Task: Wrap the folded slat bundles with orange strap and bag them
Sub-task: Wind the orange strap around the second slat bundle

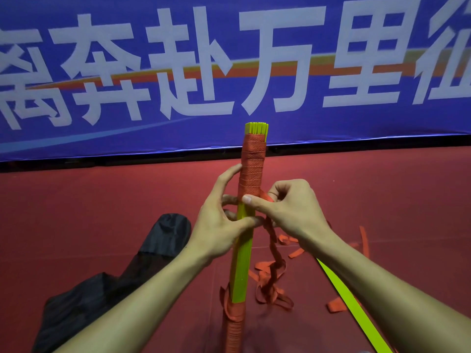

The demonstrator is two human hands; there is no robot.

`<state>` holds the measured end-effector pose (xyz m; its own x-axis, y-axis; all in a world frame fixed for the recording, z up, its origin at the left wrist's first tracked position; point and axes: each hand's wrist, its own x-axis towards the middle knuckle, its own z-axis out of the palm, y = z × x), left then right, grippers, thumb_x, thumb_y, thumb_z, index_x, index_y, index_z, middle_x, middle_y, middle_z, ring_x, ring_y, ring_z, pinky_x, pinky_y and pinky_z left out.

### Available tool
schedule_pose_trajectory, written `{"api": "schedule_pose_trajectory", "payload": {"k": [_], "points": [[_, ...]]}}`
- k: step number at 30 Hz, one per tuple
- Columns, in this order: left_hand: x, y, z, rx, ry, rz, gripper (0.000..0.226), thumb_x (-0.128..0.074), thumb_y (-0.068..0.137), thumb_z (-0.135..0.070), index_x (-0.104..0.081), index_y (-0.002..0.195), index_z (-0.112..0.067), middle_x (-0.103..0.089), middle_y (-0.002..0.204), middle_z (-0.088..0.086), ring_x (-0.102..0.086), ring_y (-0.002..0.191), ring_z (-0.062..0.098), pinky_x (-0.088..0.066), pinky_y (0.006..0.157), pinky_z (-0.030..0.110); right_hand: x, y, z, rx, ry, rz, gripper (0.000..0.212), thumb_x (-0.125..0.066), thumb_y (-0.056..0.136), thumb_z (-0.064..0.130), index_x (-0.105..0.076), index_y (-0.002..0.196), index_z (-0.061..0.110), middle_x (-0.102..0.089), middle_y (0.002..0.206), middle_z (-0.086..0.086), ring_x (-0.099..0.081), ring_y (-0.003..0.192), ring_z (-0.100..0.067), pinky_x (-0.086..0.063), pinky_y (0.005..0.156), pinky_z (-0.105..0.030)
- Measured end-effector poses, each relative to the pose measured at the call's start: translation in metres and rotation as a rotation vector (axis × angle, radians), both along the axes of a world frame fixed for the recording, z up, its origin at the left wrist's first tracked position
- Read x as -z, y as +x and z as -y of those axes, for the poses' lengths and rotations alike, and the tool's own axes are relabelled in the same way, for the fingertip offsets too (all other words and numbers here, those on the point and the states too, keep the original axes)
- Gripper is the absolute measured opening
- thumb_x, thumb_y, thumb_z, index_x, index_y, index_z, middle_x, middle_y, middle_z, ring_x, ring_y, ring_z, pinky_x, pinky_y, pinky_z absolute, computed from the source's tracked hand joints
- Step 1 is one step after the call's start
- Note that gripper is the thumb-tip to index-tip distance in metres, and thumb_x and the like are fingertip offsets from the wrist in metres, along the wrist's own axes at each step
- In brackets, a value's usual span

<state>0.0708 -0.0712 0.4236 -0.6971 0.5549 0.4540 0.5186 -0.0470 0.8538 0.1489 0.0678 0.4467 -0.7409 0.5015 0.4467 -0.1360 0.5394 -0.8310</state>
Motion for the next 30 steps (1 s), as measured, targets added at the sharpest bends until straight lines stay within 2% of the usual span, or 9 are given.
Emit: {"api": "schedule_pose_trajectory", "payload": {"k": [2,5,8,14,18,21,23,27,30], "points": [[0.0,0.001,0.0,0.033,0.023,0.01,0.098,-0.086,0.071,-0.002,-0.04,0.14,-0.054,-0.071,0.101,0.002,-0.057,0.068,0.018,-0.06,0.07,0.036,-0.001,0.0,-0.002,-0.023,0.013,-0.009,0.05,-0.087,0.066,0.04,-0.046,0.052,0.015,-0.048,0.043,0.003,-0.046,0.045,-0.016,-0.039,0.048,-0.033],[-0.001,0.001,0.002,0.118,0.048,0.078,0.093,-0.081,0.076,0.002,-0.039,0.143,-0.047,-0.072,0.106,0.006,-0.066,0.084,0.016,-0.055,0.076,0.024,-0.003,0.0,-0.002,-0.088,-0.007,-0.022,0.049,-0.086,0.064,0.041,-0.047,0.054,0.013,-0.054,0.044,-0.002,-0.055,0.045,-0.025,-0.048,0.05,-0.04],[-0.003,0.001,0.006,0.216,0.037,0.155,0.095,-0.075,0.071,0.003,-0.042,0.139,-0.054,-0.069,0.113,0.009,-0.065,0.087,0.016,-0.056,0.078,0.029,-0.003,0.003,-0.003,-0.114,-0.048,-0.036,0.045,-0.086,0.069,0.032,-0.047,0.057,0.013,-0.053,0.043,0.001,-0.065,0.052,-0.035,-0.053,0.055,-0.05],[-0.008,0.003,0.004,0.134,0.064,0.208,0.1,-0.079,0.071,0.015,-0.04,0.136,-0.051,-0.068,0.109,0.016,-0.072,0.086,0.029,-0.06,0.071,0.038,-0.002,0.002,-0.005,-0.089,-0.036,-0.03,0.049,-0.077,0.069,0.049,-0.043,0.055,0.017,-0.044,0.043,0.007,-0.049,0.044,-0.015,-0.054,0.055,-0.049],[-0.004,0.003,0.002,0.085,0.076,0.181,0.098,-0.081,0.072,0.011,-0.039,0.132,-0.053,-0.071,0.113,0.009,-0.069,0.104,0.028,-0.061,0.071,0.036,-0.005,0.002,0.003,-0.138,-0.163,-0.091,0.043,-0.073,0.085,0.017,-0.043,0.055,0.011,-0.05,0.053,-0.008,-0.05,0.049,-0.017,-0.054,0.049,-0.034],[-0.007,0.003,0.003,0.114,0.086,0.158,0.097,-0.08,0.073,0.011,-0.04,0.134,-0.053,-0.073,0.112,-0.004,-0.065,0.112,0.021,-0.06,0.077,0.032,-0.005,0.002,0.001,-0.291,-0.293,-0.141,0.038,-0.069,0.088,0.007,-0.043,0.06,0.007,-0.047,0.048,0.0,-0.046,0.047,-0.016,-0.051,0.048,-0.03],[-0.009,0.003,0.004,0.112,0.081,0.153,0.099,-0.079,0.073,0.012,-0.039,0.14,-0.049,-0.073,0.112,-0.002,-0.067,0.109,0.016,-0.058,0.077,0.029,-0.005,0.003,-0.002,-0.333,-0.311,-0.154,0.035,-0.07,0.086,0.004,-0.043,0.063,0.007,-0.05,0.05,0.002,-0.047,0.045,-0.016,-0.048,0.049,-0.029],[-0.009,0.004,0.008,0.107,0.053,0.157,0.101,-0.078,0.072,0.015,-0.038,0.148,-0.037,-0.067,0.119,0.007,-0.071,0.094,0.005,-0.059,0.074,0.027,-0.005,0.006,-0.004,-0.338,-0.35,-0.099,0.026,-0.074,0.08,-0.002,-0.05,0.074,0.008,-0.064,0.081,-0.015,-0.059,0.059,-0.014,-0.052,0.052,-0.027],[-0.009,0.003,0.01,0.077,0.049,0.147,0.101,-0.079,0.071,0.015,-0.038,0.149,-0.035,-0.066,0.119,0.01,-0.07,0.084,0.0,-0.058,0.072,0.024,-0.004,0.006,-0.006,-0.301,-0.348,-0.048,0.023,-0.076,0.078,-0.003,-0.055,0.081,0.006,-0.059,0.074,-0.017,-0.055,0.052,-0.012,-0.051,0.049,-0.027]]}}
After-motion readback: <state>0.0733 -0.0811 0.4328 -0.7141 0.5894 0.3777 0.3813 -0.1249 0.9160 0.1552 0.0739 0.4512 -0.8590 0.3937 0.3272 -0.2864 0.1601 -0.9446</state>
